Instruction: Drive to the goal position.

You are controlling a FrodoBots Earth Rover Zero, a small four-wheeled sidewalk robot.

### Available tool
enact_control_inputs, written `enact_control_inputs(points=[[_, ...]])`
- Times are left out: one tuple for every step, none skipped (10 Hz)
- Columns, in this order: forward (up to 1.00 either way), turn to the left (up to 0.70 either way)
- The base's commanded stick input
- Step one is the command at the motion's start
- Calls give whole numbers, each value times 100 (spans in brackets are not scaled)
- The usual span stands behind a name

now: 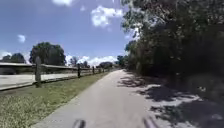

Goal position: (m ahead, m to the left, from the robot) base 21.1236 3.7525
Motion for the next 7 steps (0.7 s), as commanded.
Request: enact_control_inputs(points=[[50,0],[50,0],[50,0],[50,0],[50,0],[50,0],[50,0]])
